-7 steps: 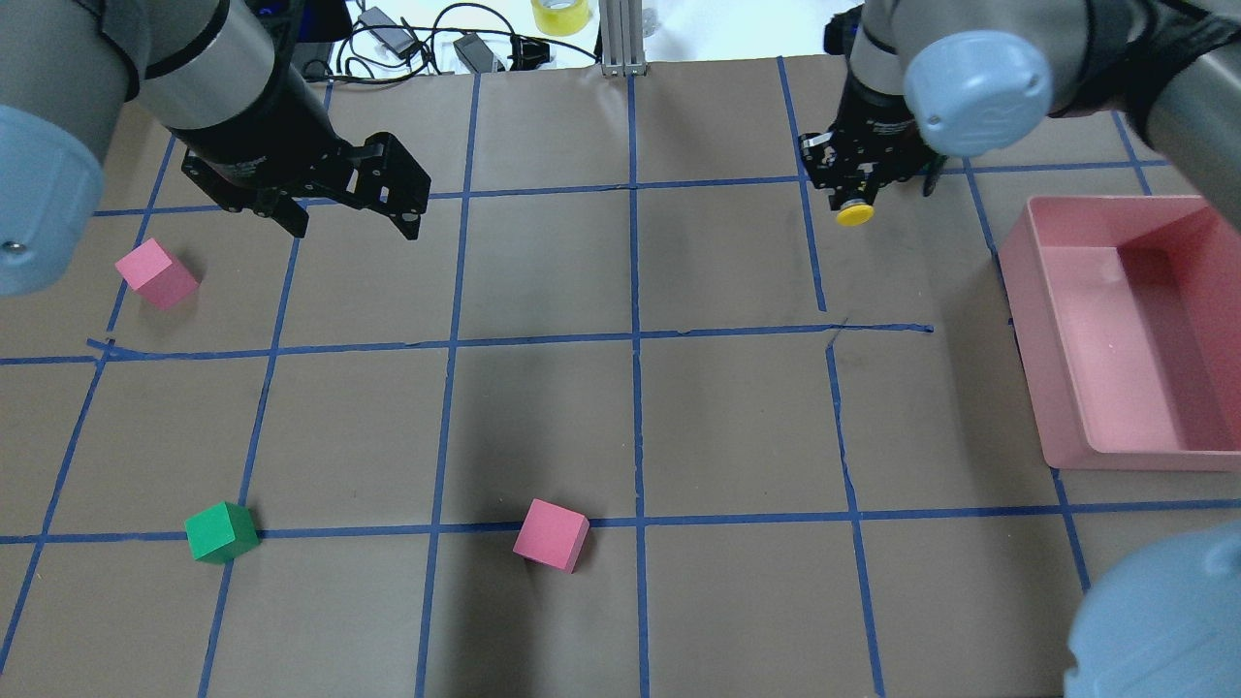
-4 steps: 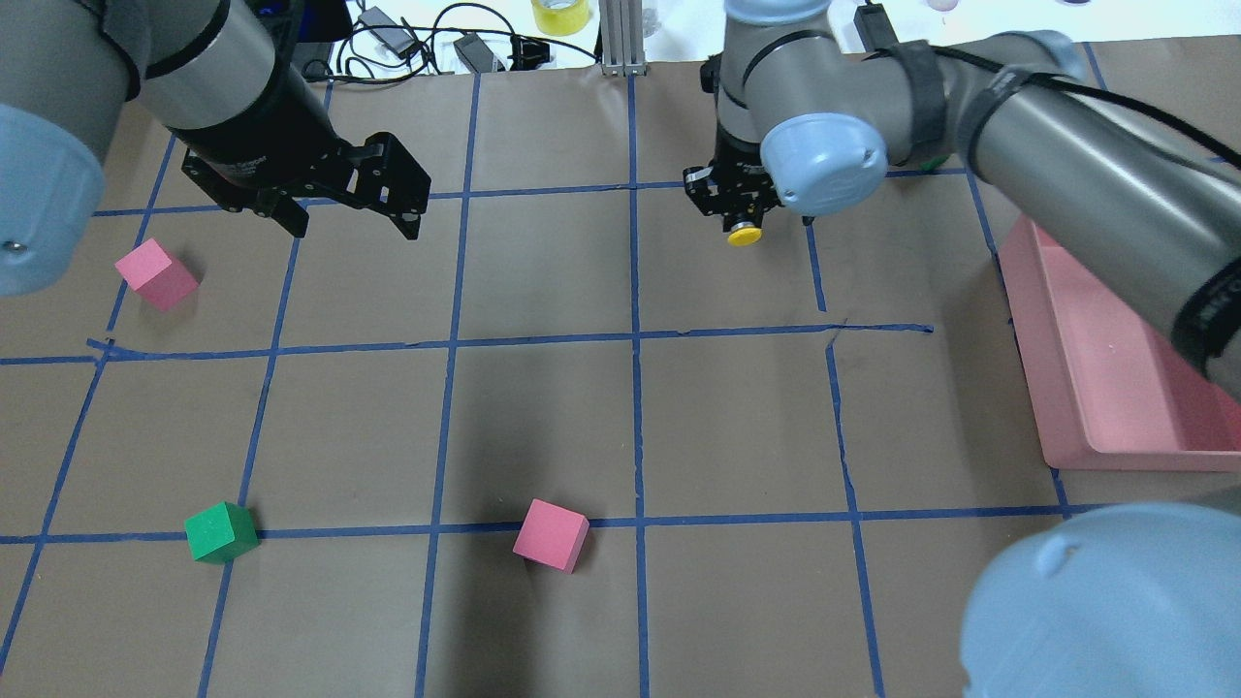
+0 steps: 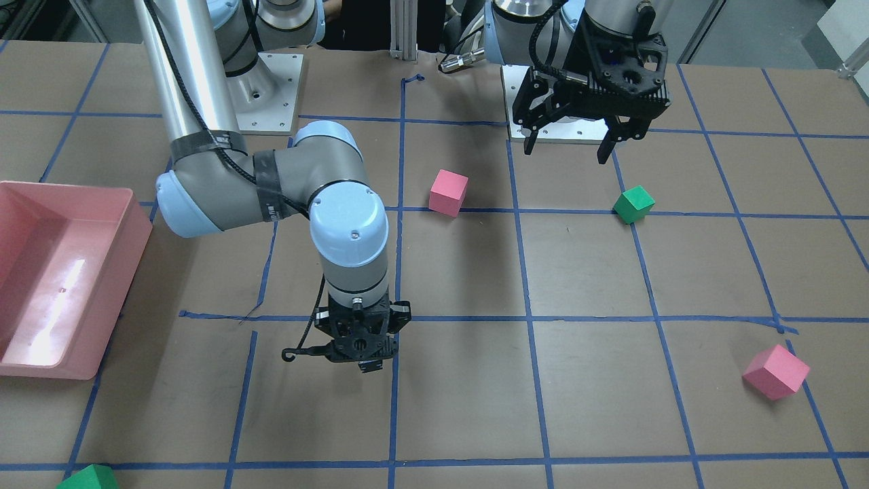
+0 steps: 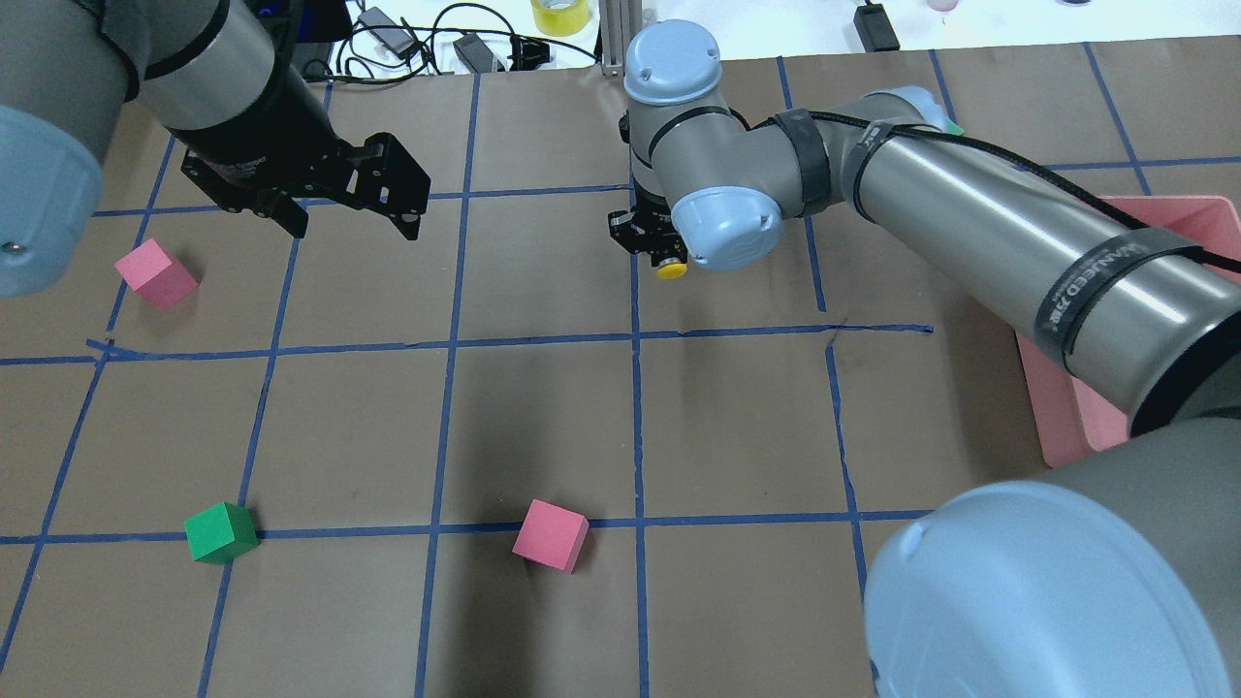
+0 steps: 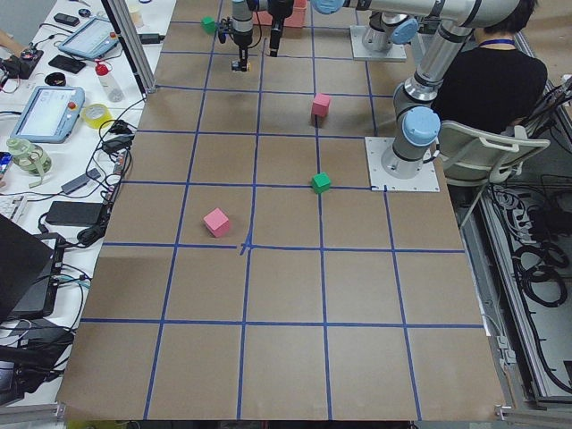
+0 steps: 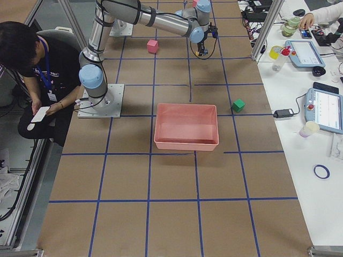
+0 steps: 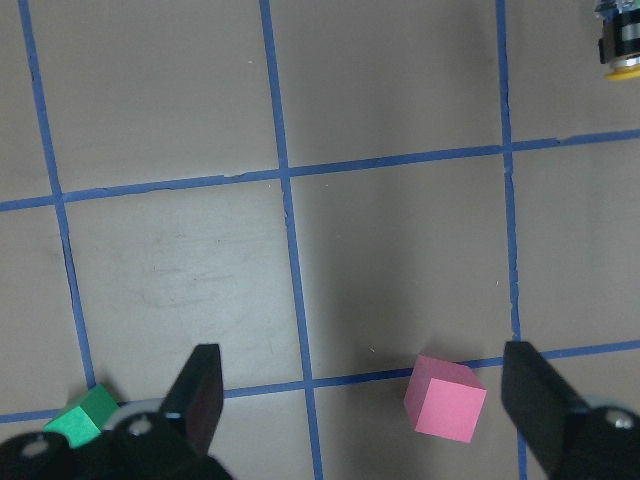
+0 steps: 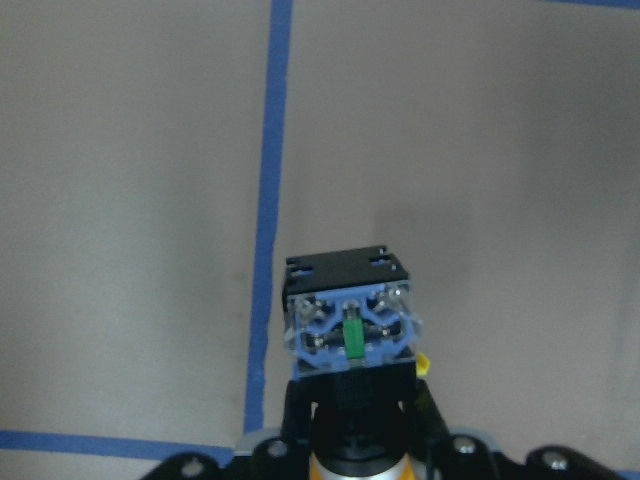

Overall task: Align button upright
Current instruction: 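Lift the switch out of the tray and carry it toward the table center, then set the switch down on the table and open the right gripper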

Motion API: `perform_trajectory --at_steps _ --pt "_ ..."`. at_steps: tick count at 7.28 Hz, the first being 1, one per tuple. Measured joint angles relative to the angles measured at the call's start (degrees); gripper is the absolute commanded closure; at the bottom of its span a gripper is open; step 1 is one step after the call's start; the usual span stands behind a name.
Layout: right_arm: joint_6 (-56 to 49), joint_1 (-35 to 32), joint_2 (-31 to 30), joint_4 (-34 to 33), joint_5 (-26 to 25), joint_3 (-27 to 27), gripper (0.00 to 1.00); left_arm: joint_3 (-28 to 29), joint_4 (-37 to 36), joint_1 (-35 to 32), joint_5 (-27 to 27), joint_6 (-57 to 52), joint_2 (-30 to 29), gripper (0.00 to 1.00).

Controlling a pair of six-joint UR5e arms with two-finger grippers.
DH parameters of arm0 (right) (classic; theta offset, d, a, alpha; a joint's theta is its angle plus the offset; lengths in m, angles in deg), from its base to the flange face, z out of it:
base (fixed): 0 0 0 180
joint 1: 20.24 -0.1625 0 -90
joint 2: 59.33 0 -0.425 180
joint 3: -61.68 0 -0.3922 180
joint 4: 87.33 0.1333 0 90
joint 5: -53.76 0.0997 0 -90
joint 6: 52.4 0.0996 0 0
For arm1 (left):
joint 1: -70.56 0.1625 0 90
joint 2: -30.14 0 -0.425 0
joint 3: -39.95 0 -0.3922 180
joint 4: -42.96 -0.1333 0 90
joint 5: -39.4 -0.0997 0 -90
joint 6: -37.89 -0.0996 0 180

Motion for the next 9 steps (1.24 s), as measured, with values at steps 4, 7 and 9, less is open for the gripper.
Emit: perform_trajectory --at_steps 4,7,9 --pt "1.70 -2.49 4.75 -1.88 2.71 3.03 1.00 0.00 0.00 0.00 0.00 0.00 0.00 0.00" --pt "1.96 -2.54 7.17 -2.72 3.47 3.57 0.34 0.00 0.36 -0.02 -0.33 0.28 0.05 0.00" --pt "2.07 -2.55 7.58 -3.08 4.24 3.55 0.00 0.00 2.73 -0.08 -0.70 1.11 0.15 0.00"
